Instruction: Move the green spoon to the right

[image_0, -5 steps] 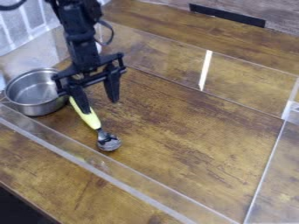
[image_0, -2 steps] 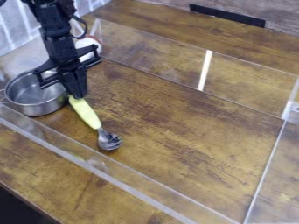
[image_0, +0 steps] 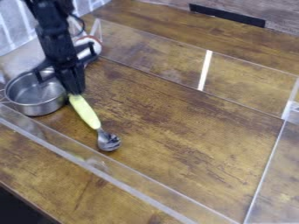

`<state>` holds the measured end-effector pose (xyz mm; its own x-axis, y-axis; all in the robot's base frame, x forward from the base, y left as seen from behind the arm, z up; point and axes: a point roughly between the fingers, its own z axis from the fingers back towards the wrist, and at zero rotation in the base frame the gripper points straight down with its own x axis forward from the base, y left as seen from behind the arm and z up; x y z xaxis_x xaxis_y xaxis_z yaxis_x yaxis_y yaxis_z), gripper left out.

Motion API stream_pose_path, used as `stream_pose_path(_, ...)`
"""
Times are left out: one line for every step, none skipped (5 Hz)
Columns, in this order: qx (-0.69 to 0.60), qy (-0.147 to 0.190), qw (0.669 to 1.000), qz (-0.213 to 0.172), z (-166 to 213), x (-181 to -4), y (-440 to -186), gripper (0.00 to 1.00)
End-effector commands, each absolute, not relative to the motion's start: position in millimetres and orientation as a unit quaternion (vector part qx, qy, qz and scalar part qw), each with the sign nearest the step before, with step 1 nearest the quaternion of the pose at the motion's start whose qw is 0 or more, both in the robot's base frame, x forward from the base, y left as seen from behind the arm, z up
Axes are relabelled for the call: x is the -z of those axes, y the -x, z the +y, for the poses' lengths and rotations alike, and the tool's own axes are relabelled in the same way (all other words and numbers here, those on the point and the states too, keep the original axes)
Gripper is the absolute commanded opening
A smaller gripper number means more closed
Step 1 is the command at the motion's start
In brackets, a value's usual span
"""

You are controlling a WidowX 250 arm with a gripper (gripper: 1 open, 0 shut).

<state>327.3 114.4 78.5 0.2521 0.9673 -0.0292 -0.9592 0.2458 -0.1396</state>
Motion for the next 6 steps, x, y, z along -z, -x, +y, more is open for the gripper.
stream_pose_path(-0.605,0.072,0.788,-0.086,117,-136.1,-333,0.0)
stream_pose_path(-0.587,0.064,0.799,-0.11,111,-143.0,-322,0.0)
stream_pose_path(-0.566,0.054,0.814,-0.12,105,-140.6,-310,0.0)
stream_pose_path(-0.562,0.043,0.817,-0.126,97,-123.5,-317,0.0)
stream_pose_path(-0.565,0.028,0.814,-0.132,99,-100.4,-328,0.0)
stream_pose_path(-0.575,0.015,0.805,-0.146,99,-87.3,-331,0.0)
